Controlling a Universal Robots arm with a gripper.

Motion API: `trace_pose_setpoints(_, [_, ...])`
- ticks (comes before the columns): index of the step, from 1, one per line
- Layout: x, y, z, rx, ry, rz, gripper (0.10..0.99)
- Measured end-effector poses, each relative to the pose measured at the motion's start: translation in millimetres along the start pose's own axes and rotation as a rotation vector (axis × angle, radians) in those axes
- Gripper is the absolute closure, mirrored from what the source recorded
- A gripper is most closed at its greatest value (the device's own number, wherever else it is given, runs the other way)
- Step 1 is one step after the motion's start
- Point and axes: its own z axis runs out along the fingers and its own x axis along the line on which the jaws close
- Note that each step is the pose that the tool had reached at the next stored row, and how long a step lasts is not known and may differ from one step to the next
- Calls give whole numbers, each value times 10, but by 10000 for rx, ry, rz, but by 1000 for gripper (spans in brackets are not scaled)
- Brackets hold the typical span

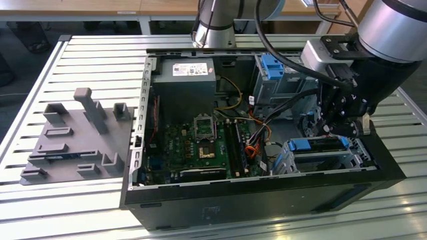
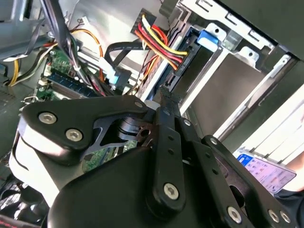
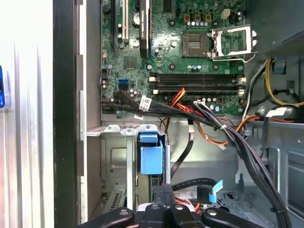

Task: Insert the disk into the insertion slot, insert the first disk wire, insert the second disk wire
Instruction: 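Insert the second disk wire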

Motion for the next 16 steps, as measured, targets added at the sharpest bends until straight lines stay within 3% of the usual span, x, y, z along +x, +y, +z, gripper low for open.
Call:
trace_pose_setpoints(9, [-14,61,-17,0,-14,0,980])
trace_pose_setpoints(16, [-100,77,-13,-1,-15,0,980])
